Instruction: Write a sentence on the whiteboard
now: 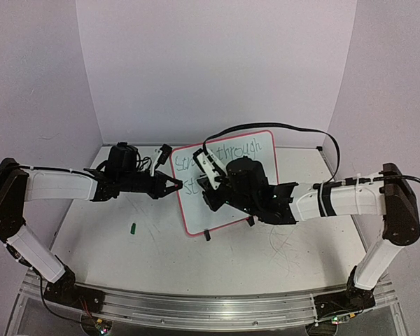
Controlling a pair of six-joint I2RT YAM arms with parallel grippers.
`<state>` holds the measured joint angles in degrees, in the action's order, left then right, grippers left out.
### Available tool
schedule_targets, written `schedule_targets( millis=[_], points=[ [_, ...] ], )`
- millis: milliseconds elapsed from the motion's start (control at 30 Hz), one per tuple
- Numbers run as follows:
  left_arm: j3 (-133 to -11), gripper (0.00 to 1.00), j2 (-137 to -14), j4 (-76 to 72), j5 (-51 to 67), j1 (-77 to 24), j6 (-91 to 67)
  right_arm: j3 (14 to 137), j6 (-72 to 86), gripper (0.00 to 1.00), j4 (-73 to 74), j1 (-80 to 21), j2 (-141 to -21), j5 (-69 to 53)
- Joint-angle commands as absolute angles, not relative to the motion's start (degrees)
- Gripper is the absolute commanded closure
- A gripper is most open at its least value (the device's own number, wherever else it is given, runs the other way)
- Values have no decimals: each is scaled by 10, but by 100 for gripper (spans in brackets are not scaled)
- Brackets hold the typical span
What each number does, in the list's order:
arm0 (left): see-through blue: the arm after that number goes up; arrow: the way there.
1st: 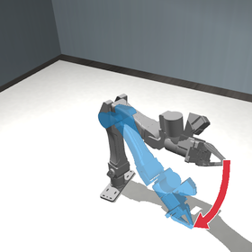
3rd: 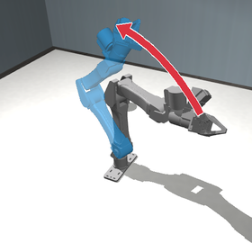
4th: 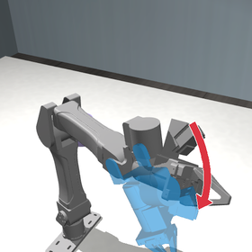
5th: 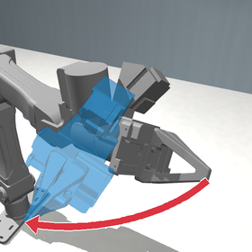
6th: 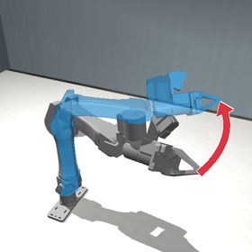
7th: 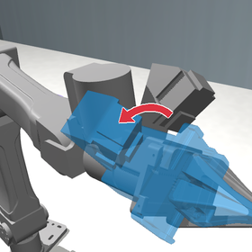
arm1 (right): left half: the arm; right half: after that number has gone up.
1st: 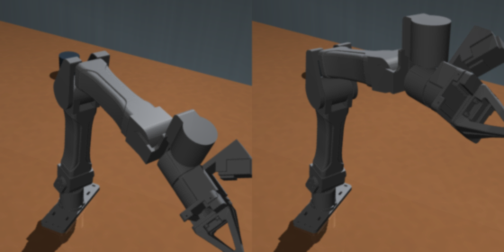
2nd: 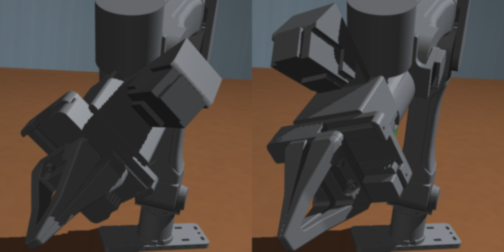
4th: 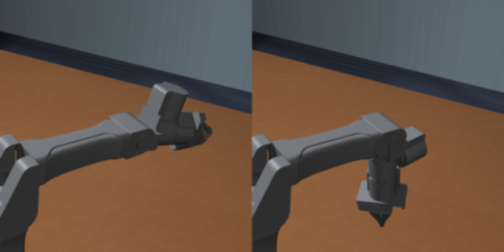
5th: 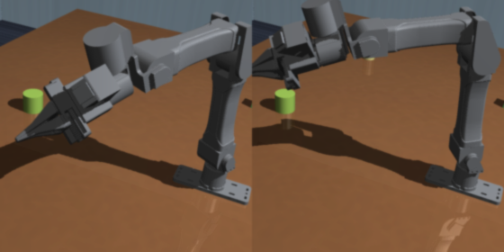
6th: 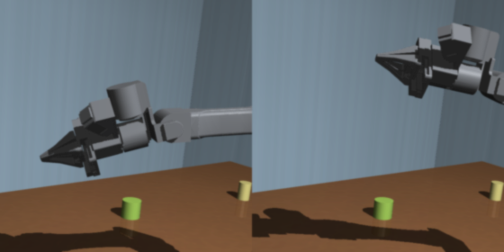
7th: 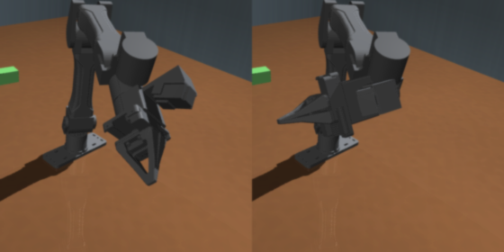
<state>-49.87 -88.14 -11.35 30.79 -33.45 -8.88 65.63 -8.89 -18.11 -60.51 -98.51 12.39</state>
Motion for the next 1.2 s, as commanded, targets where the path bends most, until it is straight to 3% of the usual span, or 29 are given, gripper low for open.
schedule_targets(
  millis=[0, 1167],
  points=[
    [-501, 100, -886, -79, 193, -323, -34, 681, -84, 100, -198, -606, -998, 175],
    [-506, 100, -890, -78, 191, -323, -33, 690, -62, 100, -156, -601, -1011, 183]
  ],
)
